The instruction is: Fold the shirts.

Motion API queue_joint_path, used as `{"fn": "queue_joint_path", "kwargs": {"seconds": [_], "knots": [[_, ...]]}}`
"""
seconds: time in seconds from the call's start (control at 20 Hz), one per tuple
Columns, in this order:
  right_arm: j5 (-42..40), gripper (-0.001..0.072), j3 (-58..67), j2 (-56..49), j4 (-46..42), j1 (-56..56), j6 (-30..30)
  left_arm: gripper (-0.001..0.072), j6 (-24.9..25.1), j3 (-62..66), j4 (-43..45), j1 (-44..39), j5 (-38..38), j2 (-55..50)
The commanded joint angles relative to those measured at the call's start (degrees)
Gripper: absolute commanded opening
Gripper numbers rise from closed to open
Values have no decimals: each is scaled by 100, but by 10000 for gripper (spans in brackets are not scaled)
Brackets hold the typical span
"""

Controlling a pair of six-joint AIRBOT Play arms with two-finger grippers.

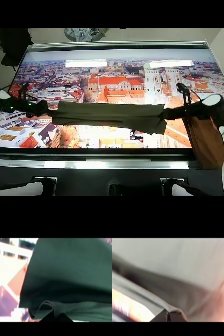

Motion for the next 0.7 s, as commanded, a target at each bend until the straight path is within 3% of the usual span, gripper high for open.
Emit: {"fn": "queue_joint_path", "kwargs": {"seconds": [0.0,0.35,0.4,0.45,0.5,0.55,0.6,0.65], "knots": [[-566,43,1045,-1126,612,63,81,21,-402,1213,-74,-201,-13,-988],[-1283,45,1176,-2085,511,557,-76,24,-428,2009,-109,-490,37,-2264],[-1261,45,1189,-2070,494,527,-101,39,-431,2009,-114,-520,22,-2339],[-1178,47,1196,-2028,494,479,-155,141,-428,2009,-111,-522,24,-2352],[-1003,166,1237,-1950,479,396,-343,373,-426,2033,-109,-505,17,-2330],[-739,451,1307,-1843,476,286,-623,565,-426,2114,-107,-448,-72,-2288],[-391,713,1392,-1707,420,144,-890,572,-402,2218,-107,-374,-155,-2225],[-48,694,1478,-1556,120,-26,-951,572,-361,2321,-107,-291,-205,-2114]]}}
